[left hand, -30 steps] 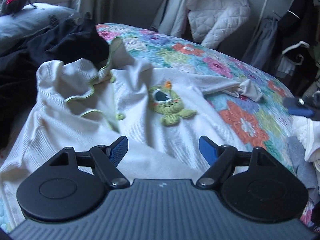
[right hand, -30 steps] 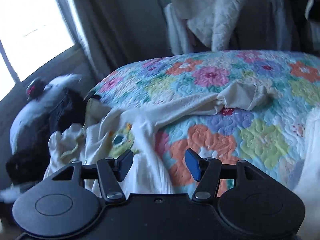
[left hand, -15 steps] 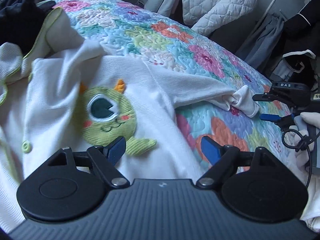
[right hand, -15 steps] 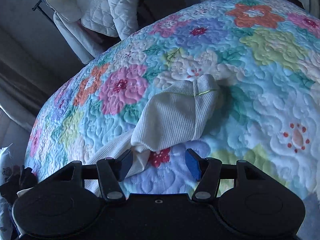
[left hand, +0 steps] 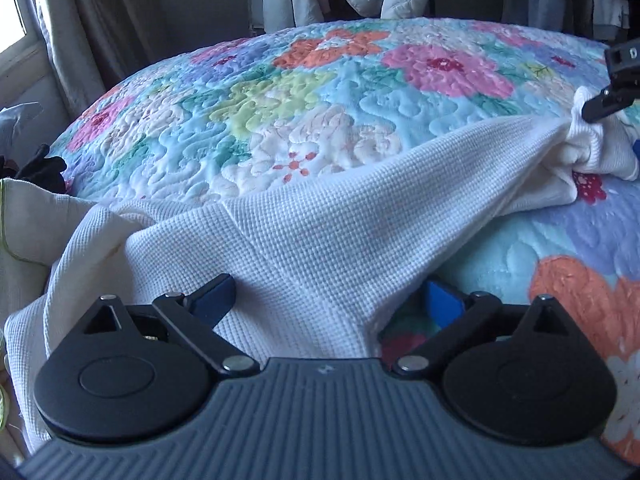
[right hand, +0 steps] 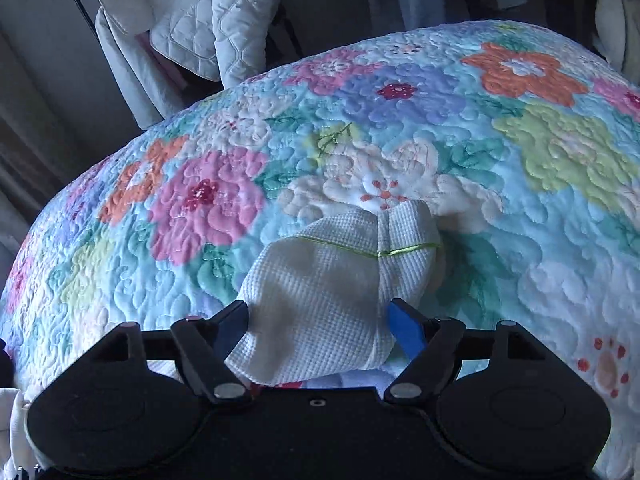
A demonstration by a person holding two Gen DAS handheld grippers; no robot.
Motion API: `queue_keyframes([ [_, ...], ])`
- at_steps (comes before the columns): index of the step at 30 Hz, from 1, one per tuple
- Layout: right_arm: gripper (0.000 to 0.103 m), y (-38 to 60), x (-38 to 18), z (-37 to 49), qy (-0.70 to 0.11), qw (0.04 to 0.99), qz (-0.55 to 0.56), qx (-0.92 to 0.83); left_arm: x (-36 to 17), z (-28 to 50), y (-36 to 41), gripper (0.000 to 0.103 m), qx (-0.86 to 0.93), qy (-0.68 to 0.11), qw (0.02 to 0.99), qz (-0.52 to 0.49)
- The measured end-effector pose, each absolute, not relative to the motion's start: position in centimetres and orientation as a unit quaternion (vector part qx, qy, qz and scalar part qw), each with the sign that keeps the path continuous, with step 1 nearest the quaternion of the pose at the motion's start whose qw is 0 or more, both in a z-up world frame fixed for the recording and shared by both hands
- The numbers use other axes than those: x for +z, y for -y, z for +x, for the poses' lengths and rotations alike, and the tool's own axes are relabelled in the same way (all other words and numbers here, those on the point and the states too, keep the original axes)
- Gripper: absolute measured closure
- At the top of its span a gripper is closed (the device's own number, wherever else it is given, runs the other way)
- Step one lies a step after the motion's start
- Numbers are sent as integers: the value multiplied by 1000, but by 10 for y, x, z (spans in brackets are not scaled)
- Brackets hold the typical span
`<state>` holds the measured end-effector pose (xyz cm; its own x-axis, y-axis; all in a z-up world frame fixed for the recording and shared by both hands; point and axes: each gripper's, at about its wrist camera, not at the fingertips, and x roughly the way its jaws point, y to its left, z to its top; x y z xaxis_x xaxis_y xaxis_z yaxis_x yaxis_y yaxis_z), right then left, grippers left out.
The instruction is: Fold clothes
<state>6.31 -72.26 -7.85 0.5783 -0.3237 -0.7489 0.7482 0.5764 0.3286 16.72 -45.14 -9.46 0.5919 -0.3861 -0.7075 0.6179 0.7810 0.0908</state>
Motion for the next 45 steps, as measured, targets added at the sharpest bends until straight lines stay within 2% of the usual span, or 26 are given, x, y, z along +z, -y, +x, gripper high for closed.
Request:
queue_keyframes([
  [1, 22, 723, -81, 58, -321, 828, 334, -317, -93, 167, 448, 51, -290, -345, 878, 159],
  [2, 30, 724, -84, 55, -318, 827, 341, -314, -92, 168, 444, 58, -294, -341, 880, 152],
  [3, 40, 726, -86, 53, -313, 828, 348, -309, -91, 168, 440, 73, -298, -337, 881, 146],
  [4, 46, 727, -87, 51, -311, 829, 351, -304, -89, 169, 433, 85, -300, -339, 882, 128],
  [5, 66, 724, -85, 50, -310, 835, 340, -302, -87, 170, 424, 87, -302, -343, 883, 107],
  [6, 79, 719, -80, 50, -307, 848, 314, -296, -85, 171, 416, 90, -304, -347, 883, 86],
  [8, 86, 702, -66, 53, -301, 873, 260, -280, -80, 169, 396, 93, -308, -361, 880, 31],
  [13, 87, 641, 3, 52, -223, 937, 178, -202, -73, 150, 353, 93, -327, -374, 868, -18],
  [14, 87, 627, 18, 49, -207, 947, 170, -176, -74, 149, 343, 92, -331, -387, 860, -25],
  [15, 87, 612, 34, 45, -194, 956, 164, -144, -74, 149, 332, 86, -333, -408, 850, -32],
  [16, 87, 597, 50, 40, -181, 964, 158, -111, -71, 150, 316, 62, -337, -422, 840, -56],
  [18, 87, 564, 79, 26, -162, 975, 149, -33, -66, 151, 281, 45, -344, -445, 819, -112],
  [19, 87, 547, 91, 19, -159, 978, 136, 8, -60, 150, 263, 41, -343, -447, 817, -129],
  [24, 87, 456, 131, -16, -171, 955, 62, 233, -31, 141, 180, 32, -337, -448, 807, -184],
  [28, 87, 387, 100, -33, -243, 893, 52, 376, -27, 125, 136, 28, -331, -471, 798, -178],
  [31, 87, 350, 48, -38, -312, 873, 37, 373, -32, 109, 116, 28, -322, -498, 790, -154],
  [35, 87, 344, -8, -34, -358, 858, 114, 349, -53, 79, 92, 28, -302, -539, 768, -169],
  [39, 87, 324, -14, -46, -353, 857, 95, 362, -64, 60, 59, 28, -269, -548, 759, -227],
  [44, 87, 286, -22, -54, -379, 842, 6, 384, -49, 38, 25, 26, -229, -506, 805, -207],
  [45, 83, 278, -25, -56, -389, 838, -16, 384, -44, 33, 21, 25, -225, -497, 813, -204],
])
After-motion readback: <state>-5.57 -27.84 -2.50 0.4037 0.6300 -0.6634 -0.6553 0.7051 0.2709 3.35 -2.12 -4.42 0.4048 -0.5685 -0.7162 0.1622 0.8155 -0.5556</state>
